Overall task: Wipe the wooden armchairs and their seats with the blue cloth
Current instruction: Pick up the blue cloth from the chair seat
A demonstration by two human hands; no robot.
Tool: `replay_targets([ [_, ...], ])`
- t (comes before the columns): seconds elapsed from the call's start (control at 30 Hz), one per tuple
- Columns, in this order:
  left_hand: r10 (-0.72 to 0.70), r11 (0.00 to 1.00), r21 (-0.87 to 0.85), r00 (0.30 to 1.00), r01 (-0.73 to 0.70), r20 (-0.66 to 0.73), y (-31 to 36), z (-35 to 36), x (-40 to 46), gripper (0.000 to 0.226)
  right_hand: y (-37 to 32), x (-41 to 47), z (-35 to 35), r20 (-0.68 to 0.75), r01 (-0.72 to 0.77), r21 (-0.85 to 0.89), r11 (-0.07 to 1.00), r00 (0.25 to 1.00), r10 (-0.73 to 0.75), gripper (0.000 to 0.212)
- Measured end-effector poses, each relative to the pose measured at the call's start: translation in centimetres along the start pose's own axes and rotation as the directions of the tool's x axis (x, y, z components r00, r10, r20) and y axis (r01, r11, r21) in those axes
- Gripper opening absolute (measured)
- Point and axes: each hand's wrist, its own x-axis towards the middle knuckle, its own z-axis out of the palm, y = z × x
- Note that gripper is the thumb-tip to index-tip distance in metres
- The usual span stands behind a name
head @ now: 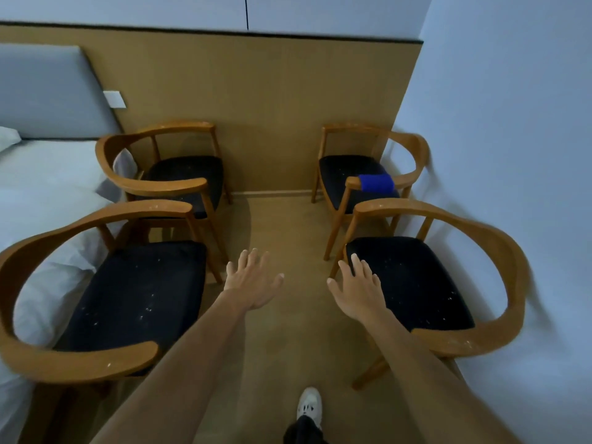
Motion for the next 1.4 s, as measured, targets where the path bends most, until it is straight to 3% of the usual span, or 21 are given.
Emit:
replay_targets([
  [0.2,-0.041,0.999,-0.003,0.999,0.041,-0.01,1.2,-4.6,10.5,0.069,1.2,11.6,-3.9,0.012,0.016,0.006,1.0,1.0,-0.016,0.06],
  [0.57,0.027,0.999,0.026,1.0,-0.027,0.004,1.9,-8.8,27.5,0.069,0.4,28.5,-7.2,0.024,0.02,0.061,0.998,0.999,-0.021,0.059],
  [0.83,0.136,0.987,0.077,0.99,-0.139,0.039,1.4,-11.9,46.7,0.073,1.0,42.6,-8.6,0.004,-0.202,0.093,0.975,0.979,0.202,0.059],
  [1.1,0.269,0.951,0.118,0.953,-0.285,0.137,3.4,-15.8,59.4,0.074,1.2,51.3,-11.2,0.018,-0.338,0.113,0.934,0.941,0.339,0.058],
  [1.4,0.414,0.869,0.192,0.882,-0.457,0.226,10.3,-16.5,71.6,0.073,8.0,58.7,-11.2,0.062,-0.518,0.182,0.836,0.855,0.516,0.06],
])
